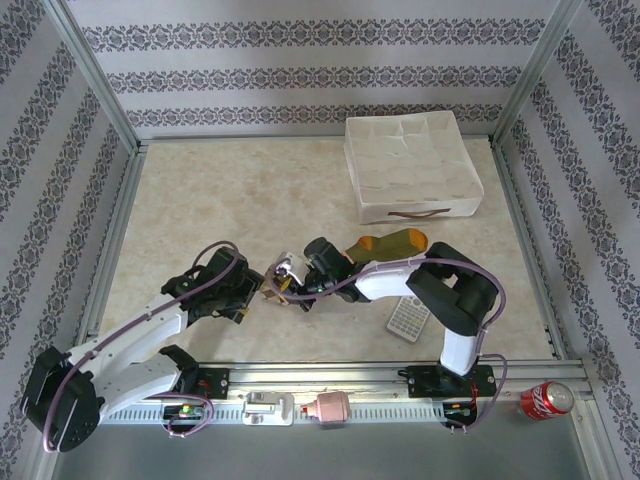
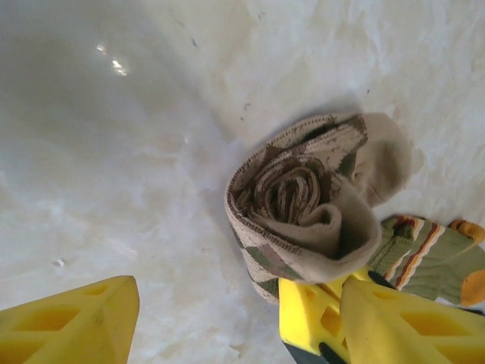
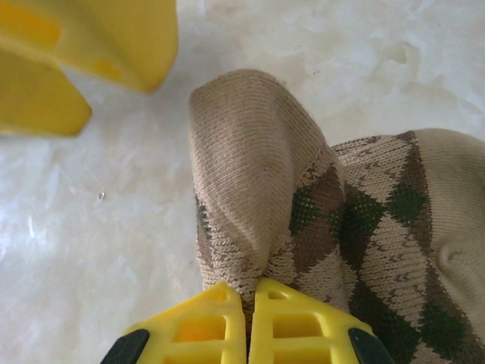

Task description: Roll the socks

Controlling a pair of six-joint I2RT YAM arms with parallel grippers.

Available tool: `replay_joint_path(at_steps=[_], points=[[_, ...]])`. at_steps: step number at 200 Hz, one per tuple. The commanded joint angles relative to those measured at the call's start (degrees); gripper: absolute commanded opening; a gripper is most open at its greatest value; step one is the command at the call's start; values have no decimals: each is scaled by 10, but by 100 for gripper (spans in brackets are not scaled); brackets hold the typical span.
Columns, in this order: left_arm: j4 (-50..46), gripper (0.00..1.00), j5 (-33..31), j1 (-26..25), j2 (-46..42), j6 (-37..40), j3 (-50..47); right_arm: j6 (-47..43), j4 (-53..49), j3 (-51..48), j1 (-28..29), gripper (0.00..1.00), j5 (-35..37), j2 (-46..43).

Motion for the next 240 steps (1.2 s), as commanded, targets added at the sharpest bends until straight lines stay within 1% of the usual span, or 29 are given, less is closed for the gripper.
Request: replay_joint_path(at_steps=[1,26,47,65,86,115,127,135,158,165,175,180,200,214,230,234,240], points=[[79,72,19,0,13,19,-13,29,-149,7,-15,0,-33,49],[122,75,23,-3,43,18,-14,35,-196,48,-19,0,-49,72],[149,75,29,-4,72,12,-18,57,-221,77,-30,0,-69,96],[168,71,28,-4,87,-5,-34,83,-221,92,-42,0,-101,116],[203,66,12,-4,95,-32,-60,96,-228,107,-48,0,-130,134],[227,59,-4,-1,124,-42,-64,116,-224,117,-55,0,-166,150],[231,54,-2,0,143,-44,-64,118,-227,122,-55,0,-174,154],[226,49,3,0,156,-48,-63,117,-230,125,-55,0,-173,154],[189,28,35,0,191,-73,-68,104,-236,129,-55,0,-169,144],[175,17,47,0,195,-84,-72,96,-236,128,-54,0,-166,135],[159,5,55,-1,190,-99,-82,76,-234,124,-52,7,-157,116],[149,0,56,-1,182,-106,-87,65,-231,119,-49,11,-148,102],[80,0,57,0,132,-127,-96,10,-182,76,-31,32,-86,20],[38,0,67,0,93,-136,-100,-39,-113,11,-8,44,-4,-58],[1,0,86,0,56,-145,-108,-115,-37,-57,36,60,92,-130],[-7,0,89,1,47,-146,-109,-130,-30,-66,46,62,113,-141],[-19,0,92,1,35,-147,-111,-156,-31,-71,63,63,137,-150]])
